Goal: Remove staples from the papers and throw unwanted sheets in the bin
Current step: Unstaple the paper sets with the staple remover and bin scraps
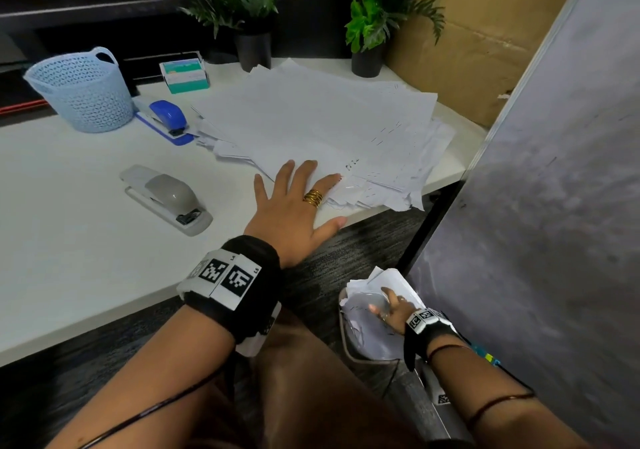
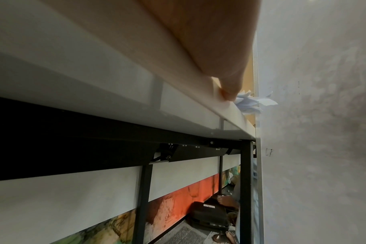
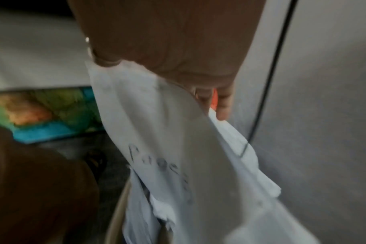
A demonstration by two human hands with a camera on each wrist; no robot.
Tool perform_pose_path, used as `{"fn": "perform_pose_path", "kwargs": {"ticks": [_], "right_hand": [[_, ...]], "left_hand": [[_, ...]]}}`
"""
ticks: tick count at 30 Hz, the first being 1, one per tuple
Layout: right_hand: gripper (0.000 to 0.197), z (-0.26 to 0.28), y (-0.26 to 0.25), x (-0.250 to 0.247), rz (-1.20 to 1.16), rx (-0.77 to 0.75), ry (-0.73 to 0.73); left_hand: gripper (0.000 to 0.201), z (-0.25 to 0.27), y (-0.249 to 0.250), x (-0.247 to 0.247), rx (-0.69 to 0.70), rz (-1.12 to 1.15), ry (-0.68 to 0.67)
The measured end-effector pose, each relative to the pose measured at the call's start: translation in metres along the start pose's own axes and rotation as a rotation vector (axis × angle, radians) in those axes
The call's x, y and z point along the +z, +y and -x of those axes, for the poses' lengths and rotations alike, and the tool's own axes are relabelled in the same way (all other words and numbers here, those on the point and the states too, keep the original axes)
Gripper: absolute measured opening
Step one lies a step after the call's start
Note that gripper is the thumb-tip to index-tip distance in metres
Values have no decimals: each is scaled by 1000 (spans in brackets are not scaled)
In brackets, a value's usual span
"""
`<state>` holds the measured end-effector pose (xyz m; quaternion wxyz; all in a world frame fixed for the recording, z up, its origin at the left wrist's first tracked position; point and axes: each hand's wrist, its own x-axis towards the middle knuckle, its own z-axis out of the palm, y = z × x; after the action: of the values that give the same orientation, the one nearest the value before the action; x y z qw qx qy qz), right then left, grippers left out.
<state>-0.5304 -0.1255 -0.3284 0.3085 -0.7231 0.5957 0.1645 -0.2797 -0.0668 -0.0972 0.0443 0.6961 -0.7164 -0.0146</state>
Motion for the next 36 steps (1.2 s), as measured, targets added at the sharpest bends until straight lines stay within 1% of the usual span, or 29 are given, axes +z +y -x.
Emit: {"fn": "perform_pose_path", "kwargs": {"ticks": [1, 3, 5, 6, 8, 9, 11, 13, 15, 16, 17, 18, 19, 20, 21, 22, 23, 24, 25, 26, 27, 28, 29, 30, 31, 32, 35, 36], "right_hand": [[77, 5, -5, -7, -37, -7, 91], [72, 17, -18, -23, -114, -78, 333], [72, 36, -36, -45, -208, -158, 585], [64, 49, -45, -56, -260, -205, 719], [35, 74, -62, -77, -409, -306, 964], [28, 88, -72, -88, -476, -358, 1059], [27, 110, -88, -109, -562, -457, 1209], [26, 128, -104, -129, -600, -535, 1281], [27, 144, -118, -143, -600, -603, 1303], [30, 150, -124, -149, -582, -622, 1300], [33, 154, -129, -153, -567, -622, 1273], [37, 158, -134, -156, -566, -597, 1210], [42, 161, -140, -160, -595, -555, 1104], [49, 163, -145, -165, -693, -501, 963], [52, 166, -150, -169, -862, -462, 800], [51, 168, -154, -173, -1064, -426, 644], [45, 169, -157, -177, -1228, -399, 540], [38, 169, -160, -179, -1315, -396, 499], [32, 169, -162, -179, -1358, -397, 504], [26, 168, -164, -178, -1372, -404, 540], [25, 167, -164, -176, -1366, -418, 599], [32, 167, -165, -174, -1340, -442, 664], [39, 169, -166, -173, -1311, -472, 718], [42, 173, -167, -172, -1288, -505, 751], [43, 178, -170, -173, -1272, -544, 772], [43, 185, -173, -174, -1258, -590, 791], [38, 208, -184, -179, -1266, -717, 852], [36, 215, -188, -182, -1285, -751, 867]], "left_hand": [[68, 0, 0, 0, -3, 4, -2], [69, 0, 1, -2, -12, 8, -2], [70, 2, 0, -4, -20, 5, 9], [70, 3, 1, -5, -23, -5, 13], [66, 6, 2, -8, -26, -26, 15], [62, 8, 2, -11, -31, -23, 28], [52, 11, 2, -13, -58, 35, 89], [44, 14, 1, -16, -62, 153, 165], [34, 17, 0, -17, -73, 292, 237], [30, 19, 1, -18, -103, 352, 285], [28, 21, 2, -19, -142, 407, 344], [26, 25, 2, -21, -179, 447, 406], [24, 29, 3, -22, -199, 469, 461], [22, 33, 3, -23, -195, 477, 502], [20, 37, 4, -23, -170, 487, 540], [17, 42, 3, -23, -136, 514, 577], [16, 45, 1, -23, -96, 561, 610], [16, 49, -1, -23, -55, 608, 629], [17, 53, -4, -22, -11, 648, 621], [17, 56, -6, -22, 30, 667, 580], [16, 59, -8, -24, 63, 657, 506], [18, 63, -10, -27, 87, 616, 413], [27, 66, -13, -29, 103, 558, 336], [40, 69, -15, -31, 115, 510, 299], [50, 71, -17, -33, 117, 489, 304], [53, 72, -17, -37, 103, 495, 342], [34, 71, -16, -59, 26, 508, 540], [33, 72, -15, -68, 4, 497, 607]]}}
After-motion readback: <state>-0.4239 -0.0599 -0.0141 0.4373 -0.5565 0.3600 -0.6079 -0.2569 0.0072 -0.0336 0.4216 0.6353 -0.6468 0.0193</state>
